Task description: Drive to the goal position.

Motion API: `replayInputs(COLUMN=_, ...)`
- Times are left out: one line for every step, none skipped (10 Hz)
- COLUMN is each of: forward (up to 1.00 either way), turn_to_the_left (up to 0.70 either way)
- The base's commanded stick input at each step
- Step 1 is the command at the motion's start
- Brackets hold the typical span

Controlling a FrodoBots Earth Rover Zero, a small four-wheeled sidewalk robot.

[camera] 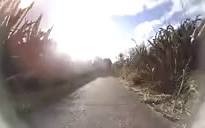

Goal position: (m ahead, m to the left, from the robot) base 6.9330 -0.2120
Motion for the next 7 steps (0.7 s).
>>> replayInputs(forward=0.5, turn_to_the_left=0.03)
replayInputs(forward=0.5, turn_to_the_left=0.03)
replayInputs(forward=0.5, turn_to_the_left=0.03)
replayInputs(forward=0.5, turn_to_the_left=0.03)
replayInputs(forward=0.5, turn_to_the_left=0.03)
replayInputs(forward=0.5, turn_to_the_left=0.03)
replayInputs(forward=0.5, turn_to_the_left=0.03)
